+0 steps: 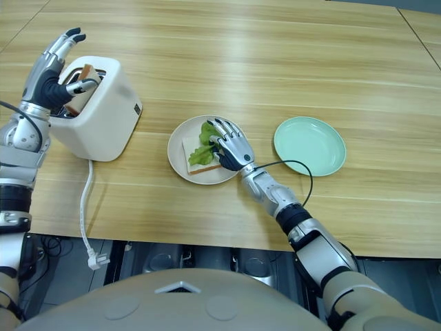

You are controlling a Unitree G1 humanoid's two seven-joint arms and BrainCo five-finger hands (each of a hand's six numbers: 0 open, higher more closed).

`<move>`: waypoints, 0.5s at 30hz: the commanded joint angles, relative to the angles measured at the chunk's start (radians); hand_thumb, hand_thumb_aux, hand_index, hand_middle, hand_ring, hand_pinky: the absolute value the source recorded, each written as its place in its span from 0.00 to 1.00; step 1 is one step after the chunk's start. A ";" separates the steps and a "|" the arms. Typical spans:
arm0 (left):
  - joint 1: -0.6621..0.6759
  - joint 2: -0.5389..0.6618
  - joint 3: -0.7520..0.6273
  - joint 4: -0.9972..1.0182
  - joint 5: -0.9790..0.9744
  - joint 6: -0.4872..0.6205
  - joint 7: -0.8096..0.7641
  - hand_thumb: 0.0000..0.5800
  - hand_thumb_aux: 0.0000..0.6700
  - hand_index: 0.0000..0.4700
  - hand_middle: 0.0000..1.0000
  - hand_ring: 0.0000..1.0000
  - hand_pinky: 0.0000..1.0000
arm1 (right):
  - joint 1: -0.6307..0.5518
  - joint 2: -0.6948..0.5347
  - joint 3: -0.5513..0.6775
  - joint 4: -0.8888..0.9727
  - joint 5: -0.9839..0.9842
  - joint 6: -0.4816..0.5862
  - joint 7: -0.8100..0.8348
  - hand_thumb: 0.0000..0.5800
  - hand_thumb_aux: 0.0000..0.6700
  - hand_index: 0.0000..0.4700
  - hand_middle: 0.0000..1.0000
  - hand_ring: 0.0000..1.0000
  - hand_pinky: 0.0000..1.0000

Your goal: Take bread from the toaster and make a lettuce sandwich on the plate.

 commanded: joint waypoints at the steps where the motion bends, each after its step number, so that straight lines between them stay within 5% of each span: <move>1: 0.025 0.038 -0.002 0.036 0.055 0.059 0.023 0.00 0.00 0.00 0.00 0.00 0.00 | -0.012 0.005 0.021 0.021 -0.010 -0.007 -0.016 1.00 1.00 0.98 0.00 0.00 0.00; 3: 0.041 0.054 -0.008 0.045 0.066 0.078 0.019 0.00 0.00 0.00 0.00 0.00 0.00 | -0.011 0.010 0.027 0.017 -0.014 -0.005 -0.020 1.00 0.98 0.96 0.00 0.00 0.00; 4: 0.052 0.061 -0.009 0.045 0.067 0.084 0.014 0.00 0.00 0.00 0.00 0.00 0.00 | -0.010 0.012 0.030 0.016 -0.016 -0.005 -0.021 0.94 0.75 0.74 0.00 0.00 0.00; 7: 0.080 0.074 -0.012 0.037 0.065 0.098 0.004 0.00 0.00 0.00 0.00 0.00 0.00 | -0.007 0.013 0.036 0.011 -0.016 -0.002 -0.026 0.91 0.69 0.68 0.00 0.00 0.00; 8: 0.086 0.077 -0.016 0.036 0.067 0.102 0.000 0.00 0.00 0.00 0.00 0.00 0.00 | -0.005 0.012 0.037 0.009 -0.016 0.000 -0.028 0.82 0.58 0.56 0.00 0.00 0.00; 9: 0.091 0.078 -0.021 0.037 0.069 0.106 -0.006 0.00 0.00 0.00 0.00 0.00 0.00 | -0.002 0.010 0.037 0.005 -0.016 0.002 -0.030 0.38 0.22 0.21 0.00 0.00 0.00; 10: 0.098 0.080 -0.027 0.039 0.071 0.111 -0.011 0.00 0.00 0.00 0.00 0.00 0.00 | -0.001 0.009 0.037 0.003 -0.015 0.002 -0.032 0.00 0.00 0.00 0.00 0.00 0.00; 15: 0.104 0.081 -0.044 0.049 0.081 0.125 -0.021 0.00 0.00 0.00 0.00 0.00 0.00 | 0.010 0.004 0.036 -0.011 -0.011 0.004 -0.041 0.00 0.00 0.00 0.00 0.00 0.00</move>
